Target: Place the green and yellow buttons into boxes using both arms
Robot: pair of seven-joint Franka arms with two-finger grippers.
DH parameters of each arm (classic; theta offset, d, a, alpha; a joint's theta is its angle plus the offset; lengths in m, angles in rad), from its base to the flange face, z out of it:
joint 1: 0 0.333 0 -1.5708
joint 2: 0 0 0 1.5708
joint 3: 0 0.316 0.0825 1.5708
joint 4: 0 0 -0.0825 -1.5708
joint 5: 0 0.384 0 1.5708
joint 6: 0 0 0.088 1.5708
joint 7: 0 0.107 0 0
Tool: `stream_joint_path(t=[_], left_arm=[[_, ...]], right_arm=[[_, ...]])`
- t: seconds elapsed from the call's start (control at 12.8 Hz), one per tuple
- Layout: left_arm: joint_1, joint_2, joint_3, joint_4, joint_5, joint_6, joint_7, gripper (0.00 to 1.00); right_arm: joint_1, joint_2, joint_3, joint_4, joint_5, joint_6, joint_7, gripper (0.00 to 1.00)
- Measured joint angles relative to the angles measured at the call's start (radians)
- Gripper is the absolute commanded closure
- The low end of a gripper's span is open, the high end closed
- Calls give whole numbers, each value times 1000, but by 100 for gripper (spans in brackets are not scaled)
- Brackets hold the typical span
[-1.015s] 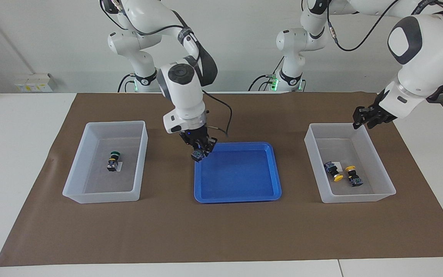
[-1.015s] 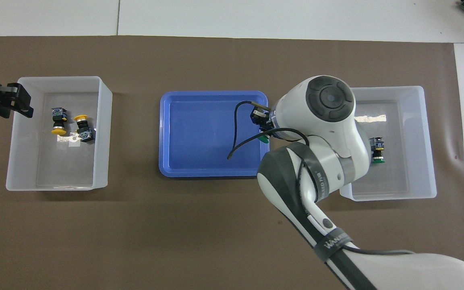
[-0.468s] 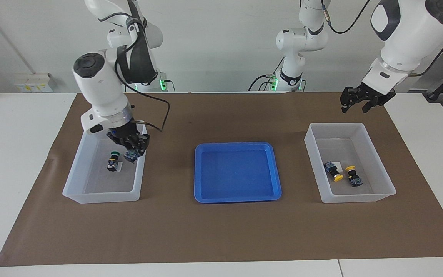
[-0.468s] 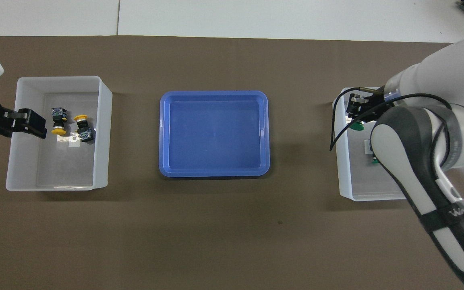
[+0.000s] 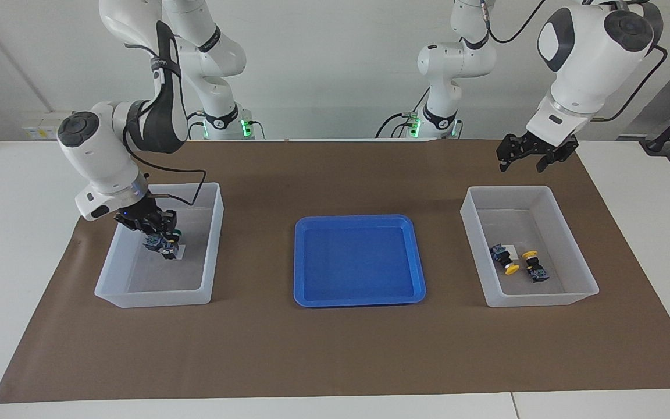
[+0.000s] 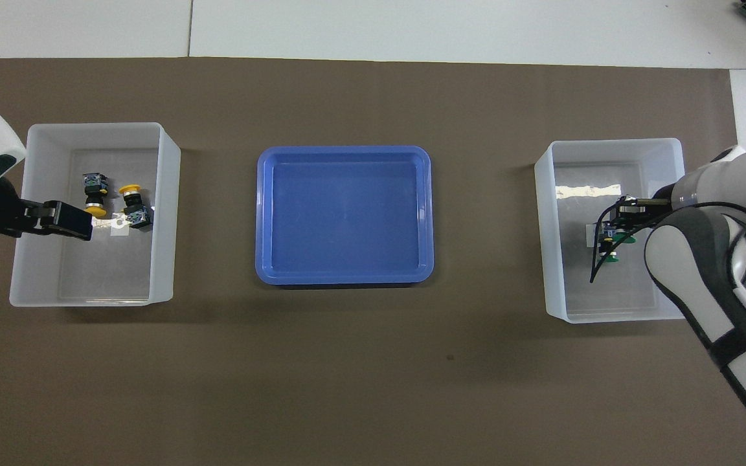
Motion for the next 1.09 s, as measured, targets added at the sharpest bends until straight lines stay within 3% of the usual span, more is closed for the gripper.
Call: stream_joint_path(t=[0.16, 0.23, 0.31, 0.39, 0.78, 1.09], left_arm=[[0, -2, 0, 29, 0, 1, 0, 0], [0, -3, 0, 35, 0, 2, 0, 0], [0, -3, 2, 42, 0, 4, 0, 0], [0, -4, 3, 48, 0, 5, 0, 0], [0, -10, 3, 57, 0, 5, -1, 0], [0, -10, 2, 57, 0, 3, -1, 0]], right_arm=[[3, 0, 6, -73, 0, 95, 0, 83], [4, 0, 10, -99, 0, 127, 0, 57], [6, 0, 12, -114, 0, 144, 0, 4], [6, 0, 13, -117, 0, 147, 0, 0], [6, -35, 13, -80, 0, 140, 0, 0], [-1, -97, 3, 59, -1, -29, 0, 0]])
